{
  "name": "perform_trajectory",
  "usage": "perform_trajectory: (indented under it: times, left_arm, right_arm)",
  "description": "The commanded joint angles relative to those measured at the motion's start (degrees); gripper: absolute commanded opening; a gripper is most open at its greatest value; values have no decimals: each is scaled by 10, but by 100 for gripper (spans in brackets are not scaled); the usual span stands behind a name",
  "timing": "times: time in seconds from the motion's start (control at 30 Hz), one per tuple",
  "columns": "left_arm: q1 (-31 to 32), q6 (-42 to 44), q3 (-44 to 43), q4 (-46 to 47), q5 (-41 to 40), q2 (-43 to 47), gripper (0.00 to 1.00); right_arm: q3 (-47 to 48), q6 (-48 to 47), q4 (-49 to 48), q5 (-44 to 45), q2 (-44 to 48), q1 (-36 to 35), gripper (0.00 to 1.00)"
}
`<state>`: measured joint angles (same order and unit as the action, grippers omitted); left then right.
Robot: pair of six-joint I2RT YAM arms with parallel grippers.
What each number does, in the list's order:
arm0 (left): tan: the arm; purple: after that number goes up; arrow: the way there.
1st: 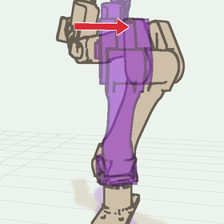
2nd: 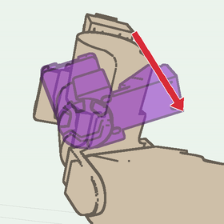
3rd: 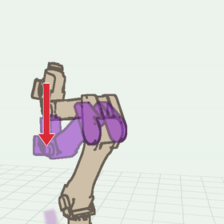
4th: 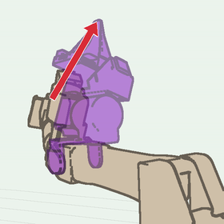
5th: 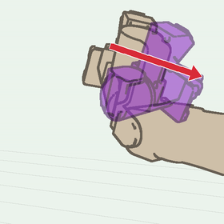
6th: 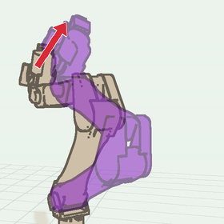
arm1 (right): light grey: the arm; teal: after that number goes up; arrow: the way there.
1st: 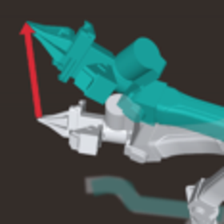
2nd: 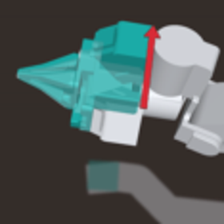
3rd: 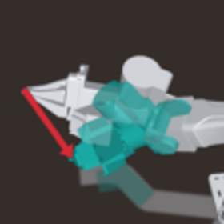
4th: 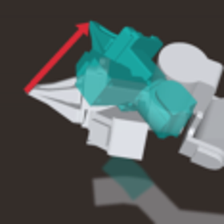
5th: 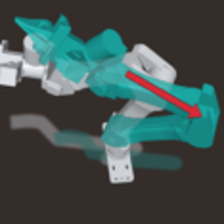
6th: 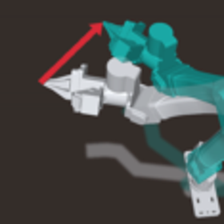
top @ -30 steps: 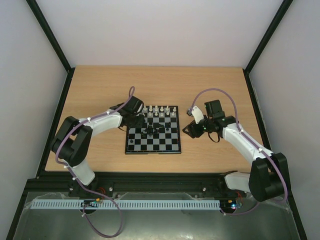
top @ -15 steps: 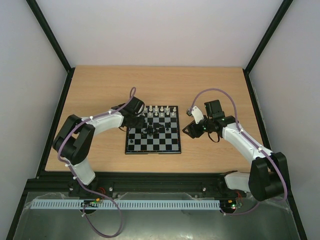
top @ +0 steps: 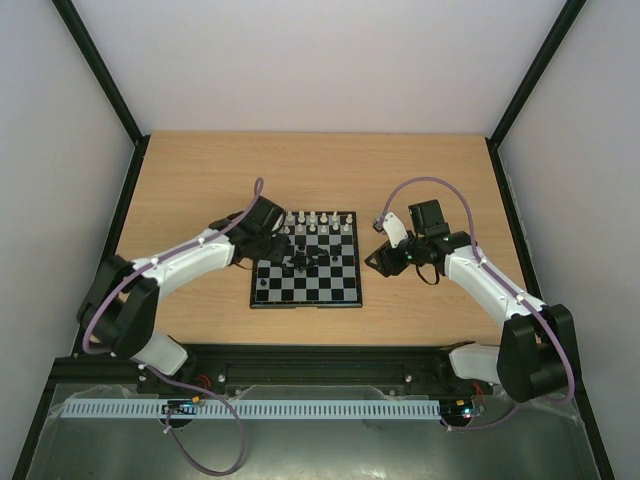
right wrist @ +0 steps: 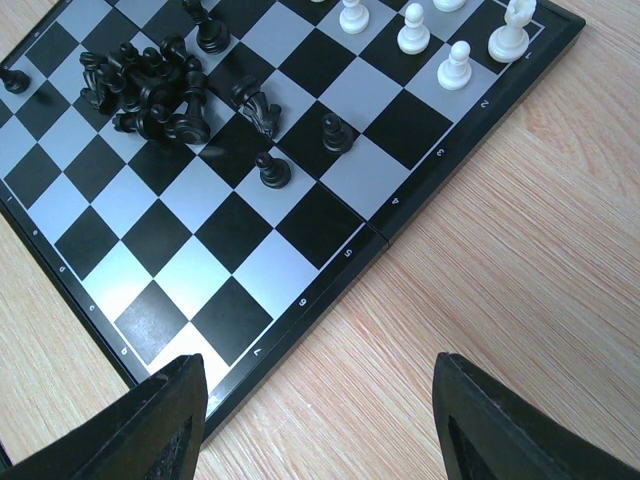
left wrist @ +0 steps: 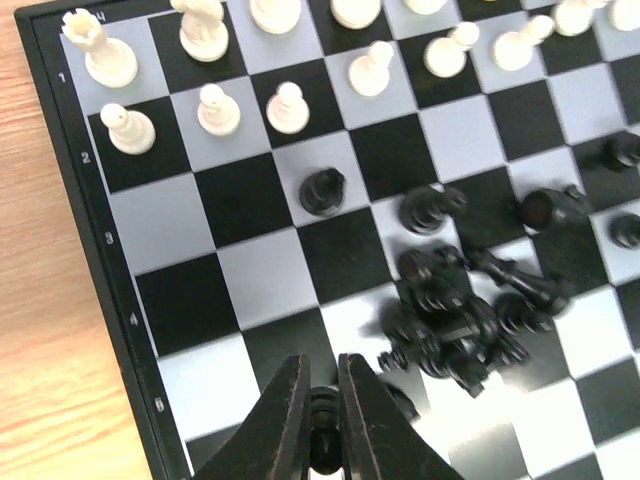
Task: Set up the chess pieces on the board
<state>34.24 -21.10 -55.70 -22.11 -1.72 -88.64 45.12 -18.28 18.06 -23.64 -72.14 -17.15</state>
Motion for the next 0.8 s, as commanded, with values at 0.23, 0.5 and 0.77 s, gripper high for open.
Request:
perform_trajectory:
  times: [0.23,0.5,0.77]
  left_arm:
    - [55,-53,78,-30,-9,87,4]
    - [63,-55,94,-12,-8,55,4]
    - [64,-49,96,-13,-2,30,4]
  right_arm:
    - [-4,-9,22,-2,-11,1,63]
    - [-4,-8,23,-2,-11,1,63]
    - [-5,-10,23,-2,-10,1,63]
